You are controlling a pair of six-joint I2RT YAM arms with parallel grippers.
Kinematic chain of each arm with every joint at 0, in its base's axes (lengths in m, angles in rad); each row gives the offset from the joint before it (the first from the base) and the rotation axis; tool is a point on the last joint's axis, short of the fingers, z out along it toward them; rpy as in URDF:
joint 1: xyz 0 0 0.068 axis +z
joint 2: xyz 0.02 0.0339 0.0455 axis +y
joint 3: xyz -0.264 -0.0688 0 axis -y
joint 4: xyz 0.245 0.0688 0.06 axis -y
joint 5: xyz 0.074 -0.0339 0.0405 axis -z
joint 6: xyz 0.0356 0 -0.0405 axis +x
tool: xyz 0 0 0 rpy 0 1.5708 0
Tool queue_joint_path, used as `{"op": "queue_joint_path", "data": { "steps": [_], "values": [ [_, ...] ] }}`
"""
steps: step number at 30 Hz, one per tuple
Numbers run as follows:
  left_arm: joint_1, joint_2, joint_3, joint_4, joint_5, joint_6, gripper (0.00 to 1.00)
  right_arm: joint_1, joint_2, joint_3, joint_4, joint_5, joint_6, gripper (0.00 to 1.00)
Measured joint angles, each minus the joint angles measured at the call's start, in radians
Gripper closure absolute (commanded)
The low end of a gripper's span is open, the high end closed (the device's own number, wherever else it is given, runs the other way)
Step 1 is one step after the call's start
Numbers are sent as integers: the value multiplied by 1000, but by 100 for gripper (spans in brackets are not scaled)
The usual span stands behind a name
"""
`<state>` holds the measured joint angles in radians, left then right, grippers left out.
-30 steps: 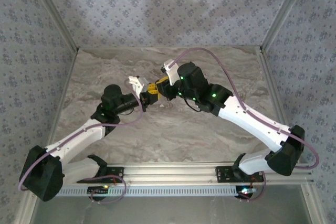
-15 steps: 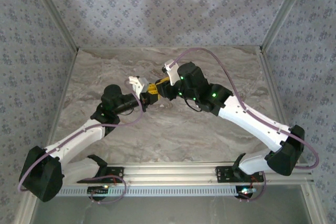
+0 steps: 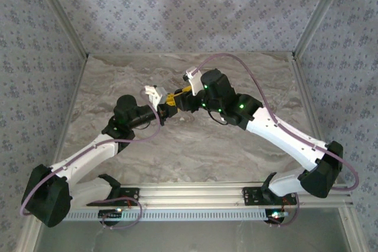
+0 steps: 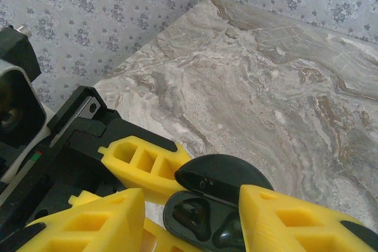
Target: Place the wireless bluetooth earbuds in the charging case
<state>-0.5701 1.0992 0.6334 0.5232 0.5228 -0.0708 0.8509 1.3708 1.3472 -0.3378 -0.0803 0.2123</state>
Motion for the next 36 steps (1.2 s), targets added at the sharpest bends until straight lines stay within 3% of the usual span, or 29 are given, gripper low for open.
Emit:
{"op": "queue_joint_path", "data": {
  "steps": [11, 23, 29, 36],
  "values": [
    [0, 0, 9, 3, 0, 13, 85, -35, -39, 0, 23, -90, 39, 48],
    [-2, 0, 9, 3, 47, 49, 85, -145, -188, -58, 72, -220, 100, 48],
    [-9, -2, 19, -15, 103, 90, 85, -189, -200, -62, -23, -296, -34, 46],
    [-23, -21, 79, -120, 163, 184, 85, -266, -207, -33, -229, -438, -374, 25]
  ]
}}
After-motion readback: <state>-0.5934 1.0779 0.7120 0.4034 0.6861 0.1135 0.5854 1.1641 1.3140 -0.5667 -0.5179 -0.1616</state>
